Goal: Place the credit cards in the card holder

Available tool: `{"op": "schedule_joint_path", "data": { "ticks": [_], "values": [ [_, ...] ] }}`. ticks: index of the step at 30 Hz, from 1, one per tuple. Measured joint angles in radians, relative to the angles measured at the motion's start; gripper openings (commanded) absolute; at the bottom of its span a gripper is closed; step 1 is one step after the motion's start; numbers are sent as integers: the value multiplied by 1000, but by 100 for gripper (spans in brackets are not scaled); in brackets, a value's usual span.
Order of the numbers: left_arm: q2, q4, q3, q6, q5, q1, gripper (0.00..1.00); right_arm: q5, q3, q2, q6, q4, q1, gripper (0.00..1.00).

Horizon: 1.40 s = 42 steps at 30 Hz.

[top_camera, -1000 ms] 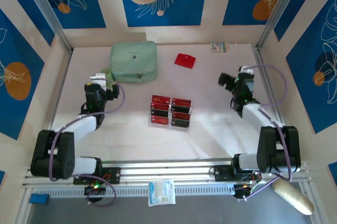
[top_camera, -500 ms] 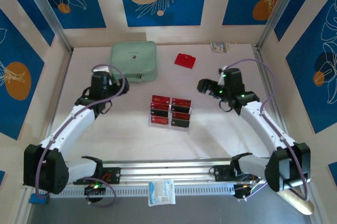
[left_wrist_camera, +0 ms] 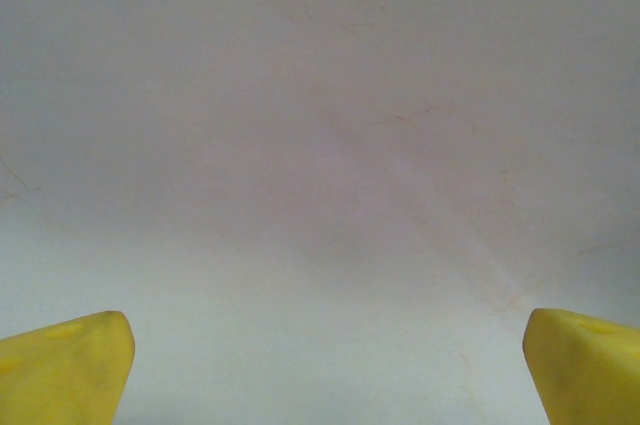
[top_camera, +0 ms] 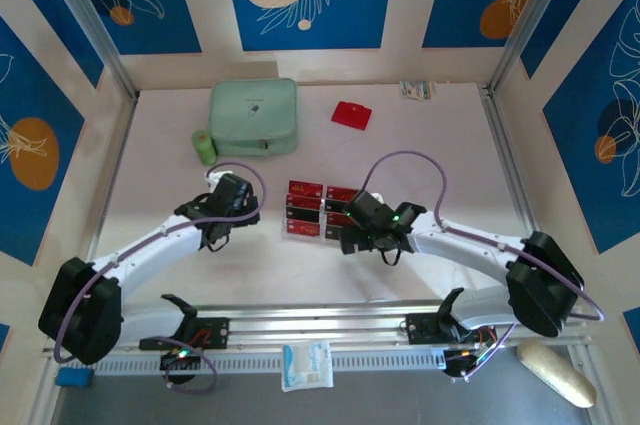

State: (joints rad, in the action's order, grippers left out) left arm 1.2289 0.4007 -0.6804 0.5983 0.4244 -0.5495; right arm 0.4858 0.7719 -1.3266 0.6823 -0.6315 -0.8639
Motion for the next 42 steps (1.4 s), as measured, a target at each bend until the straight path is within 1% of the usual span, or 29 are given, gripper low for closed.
{"op": "schedule_joint_path", "data": {
  "ticks": [4, 10, 21, 30, 42],
  "values": [
    [54, -14, 0, 8, -5, -28, 100, 48, 0, -47, 29, -17, -27, 100],
    [135, -46, 0, 25, -19, -65, 100, 93, 0, -67, 52, -19, -29, 99],
    [247, -77, -37, 37, -27, -121, 100, 114, 0, -72, 63, -12, 13, 99],
    [314, -97, -89, 52, -28, -151, 100, 106, 6, -89, 90, -11, 86, 100],
    [444, -126, -214, 56, -32, -174, 100, 82, 60, -152, 159, -40, 243, 100]
  ]
}}
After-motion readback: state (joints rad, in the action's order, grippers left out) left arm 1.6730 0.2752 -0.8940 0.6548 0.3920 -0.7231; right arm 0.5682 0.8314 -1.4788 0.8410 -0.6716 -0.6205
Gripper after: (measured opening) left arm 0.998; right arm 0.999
